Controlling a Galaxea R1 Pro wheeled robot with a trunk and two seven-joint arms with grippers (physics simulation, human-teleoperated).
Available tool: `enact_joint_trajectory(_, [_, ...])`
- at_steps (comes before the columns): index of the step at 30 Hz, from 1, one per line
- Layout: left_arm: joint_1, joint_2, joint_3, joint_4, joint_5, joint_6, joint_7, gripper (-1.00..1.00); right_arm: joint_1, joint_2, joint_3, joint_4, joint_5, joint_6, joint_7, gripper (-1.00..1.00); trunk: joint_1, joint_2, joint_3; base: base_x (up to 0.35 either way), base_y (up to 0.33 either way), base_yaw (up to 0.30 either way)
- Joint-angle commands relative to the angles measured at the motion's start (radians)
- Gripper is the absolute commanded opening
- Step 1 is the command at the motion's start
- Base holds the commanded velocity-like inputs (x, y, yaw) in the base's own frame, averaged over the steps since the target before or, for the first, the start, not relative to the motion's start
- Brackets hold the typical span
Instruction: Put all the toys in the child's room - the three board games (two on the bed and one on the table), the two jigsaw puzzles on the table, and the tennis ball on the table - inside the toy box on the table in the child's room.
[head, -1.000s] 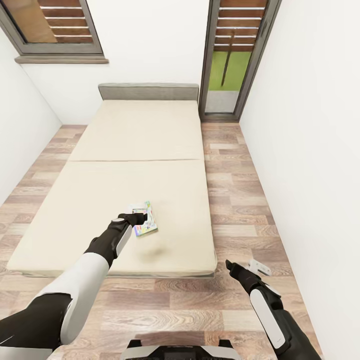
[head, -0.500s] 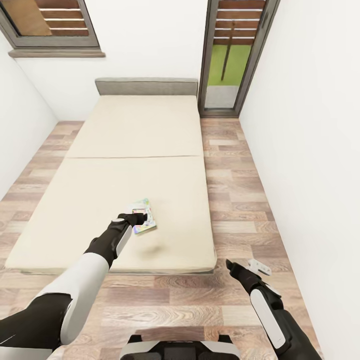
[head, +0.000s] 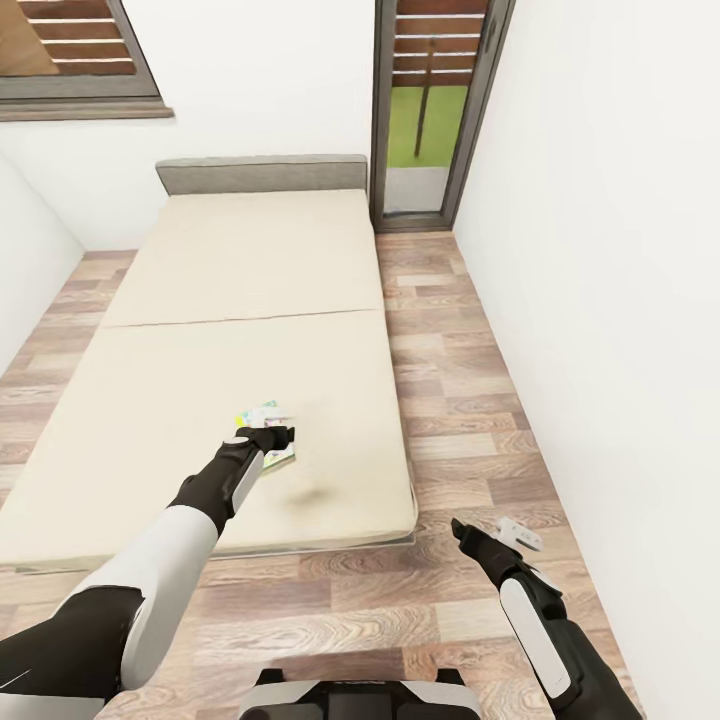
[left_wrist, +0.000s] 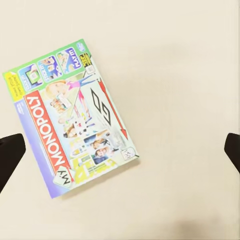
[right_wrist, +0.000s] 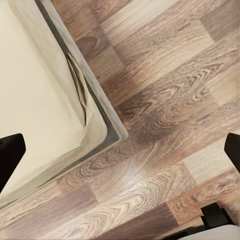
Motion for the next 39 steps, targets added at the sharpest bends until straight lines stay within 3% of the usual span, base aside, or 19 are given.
enact_joint_trajectory(1, [0.000,0.000,-0.002,-0.002,0.001,0.006,0.004,1.00,0.000,-0.001,0.003,-0.002,-0.009,0.002,-0.009,1.00,0.001,-0.002,-0.001,0.000,0.000,-0.026])
enact_joint_trajectory(18, [0.001,0.003,0.002,-0.002,0.002,0.004,0.004,1.00,0.000,0.004,0.006,-0.002,-0.002,0.001,-0.009,1.00,0.001,-0.002,-0.001,0.047,0.021,-0.005])
enact_joint_trajectory(29, [0.001,0.003,0.001,-0.002,0.003,0.004,0.007,1.00,0.000,0.009,0.001,0.001,0.114,0.000,-0.013,1.00,0.001,-0.002,-0.001,0.053,0.026,0.000])
enact_joint_trajectory(39, [0.001,0.003,0.000,-0.002,0.003,0.004,0.007,1.00,0.000,0.010,-0.001,0.001,0.122,0.000,-0.013,1.00,0.001,-0.002,-0.001,0.001,0.001,0.000])
